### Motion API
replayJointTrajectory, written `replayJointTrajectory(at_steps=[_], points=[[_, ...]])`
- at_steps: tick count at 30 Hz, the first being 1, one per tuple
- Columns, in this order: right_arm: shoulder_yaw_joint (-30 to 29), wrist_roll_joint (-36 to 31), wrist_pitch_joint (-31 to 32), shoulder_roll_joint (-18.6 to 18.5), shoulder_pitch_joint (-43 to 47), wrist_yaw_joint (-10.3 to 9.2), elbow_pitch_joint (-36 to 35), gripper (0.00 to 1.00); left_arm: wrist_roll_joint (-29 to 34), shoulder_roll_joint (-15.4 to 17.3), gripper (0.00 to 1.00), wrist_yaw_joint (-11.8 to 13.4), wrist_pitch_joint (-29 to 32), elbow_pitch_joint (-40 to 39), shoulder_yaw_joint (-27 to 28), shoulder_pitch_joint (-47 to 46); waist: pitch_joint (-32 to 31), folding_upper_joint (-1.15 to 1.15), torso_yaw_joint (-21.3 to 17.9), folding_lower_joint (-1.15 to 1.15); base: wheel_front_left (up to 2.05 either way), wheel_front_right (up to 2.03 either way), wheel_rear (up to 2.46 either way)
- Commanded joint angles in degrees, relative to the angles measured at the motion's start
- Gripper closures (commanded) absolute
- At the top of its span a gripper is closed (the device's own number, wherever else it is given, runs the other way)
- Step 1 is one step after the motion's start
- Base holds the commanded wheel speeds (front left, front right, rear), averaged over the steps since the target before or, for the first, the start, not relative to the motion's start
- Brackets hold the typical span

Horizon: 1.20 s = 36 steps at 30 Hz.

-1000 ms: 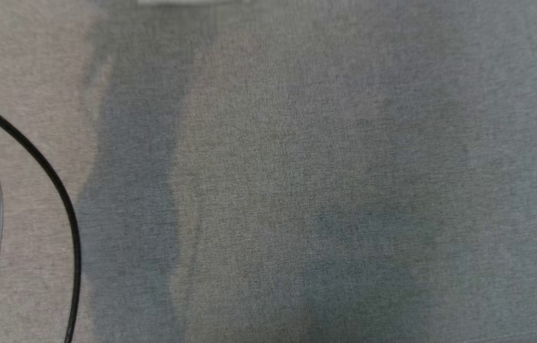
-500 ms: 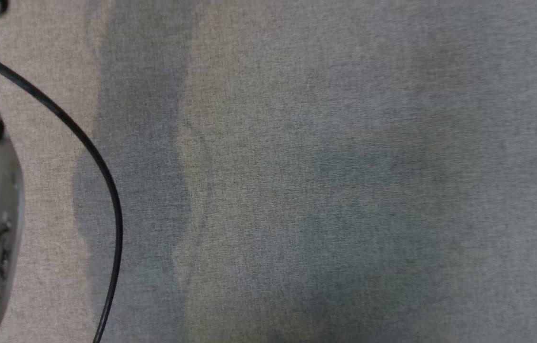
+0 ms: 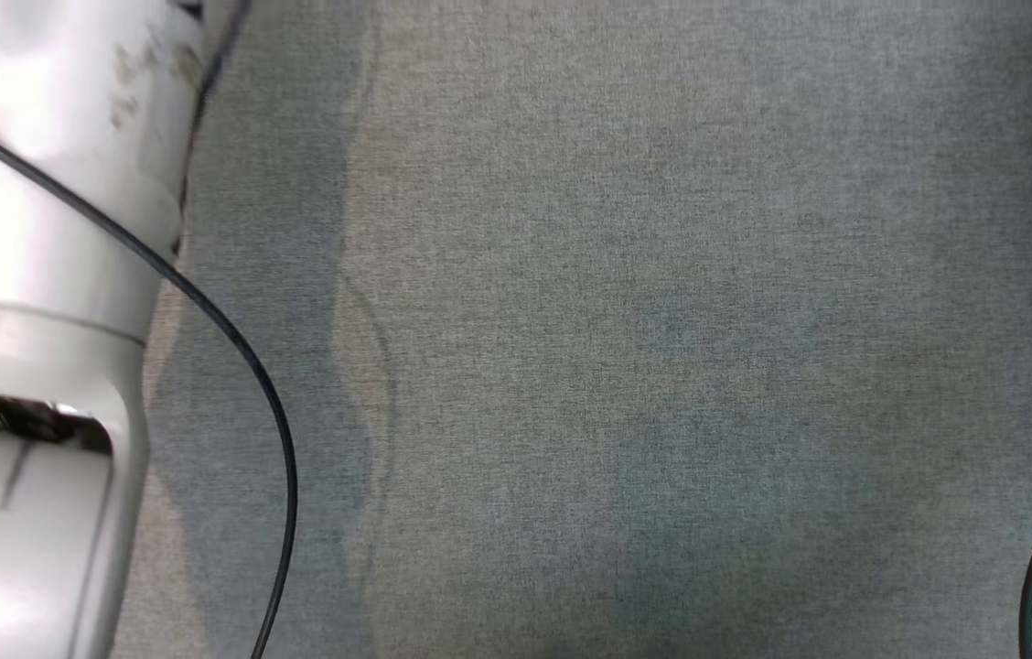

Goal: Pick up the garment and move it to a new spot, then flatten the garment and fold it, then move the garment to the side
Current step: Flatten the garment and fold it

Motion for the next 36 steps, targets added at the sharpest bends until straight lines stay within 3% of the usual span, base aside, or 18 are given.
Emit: replayJointTrajectory(at_steps=[1,6,12,18,31,36], points=[[0.6,0.9,-0.1,-0.6,1.8,0.0,-0.3,1.0,0.7,0.2,1.0,-0.3,-0.2,-0.1,-1.2,1.8,-1.3,0.0,0.4,0.0,0.0,0.0,0.0],[3.6,4.1,2.0,-0.9,8.1,0.0,0.4,1.0,2.7,2.4,1.0,-0.3,0.8,-0.7,-7.5,9.2,-4.8,0.0,0.2,0.0,0.0,0.0,0.0],[5.5,8.7,4.2,-1.2,13.8,0.0,0.8,1.0,7.7,8.1,1.0,-0.2,2.2,-1.8,-16.9,19.1,-9.9,0.0,0.2,0.0,0.0,0.0,0.0],[7.0,12.2,3.7,-0.8,18.8,0.0,0.8,1.0,8.7,12.3,1.0,-0.2,6.0,-6.1,-24.7,27.7,-14.5,0.0,0.6,0.0,0.0,0.0,0.0],[7.6,18.2,4.6,-1.4,25.2,0.0,3.8,1.0,5.9,17.6,1.0,-0.2,12.0,-16.2,-33.7,37.8,-20.9,0.0,1.1,0.0,0.0,0.0,0.0],[9.4,19.0,6.7,-1.9,26.7,0.0,4.8,1.0,0.5,22.9,1.0,-0.2,16.8,-25.5,-37.1,41.4,-22.9,0.0,0.9,0.0,0.0,0.0,0.0]])
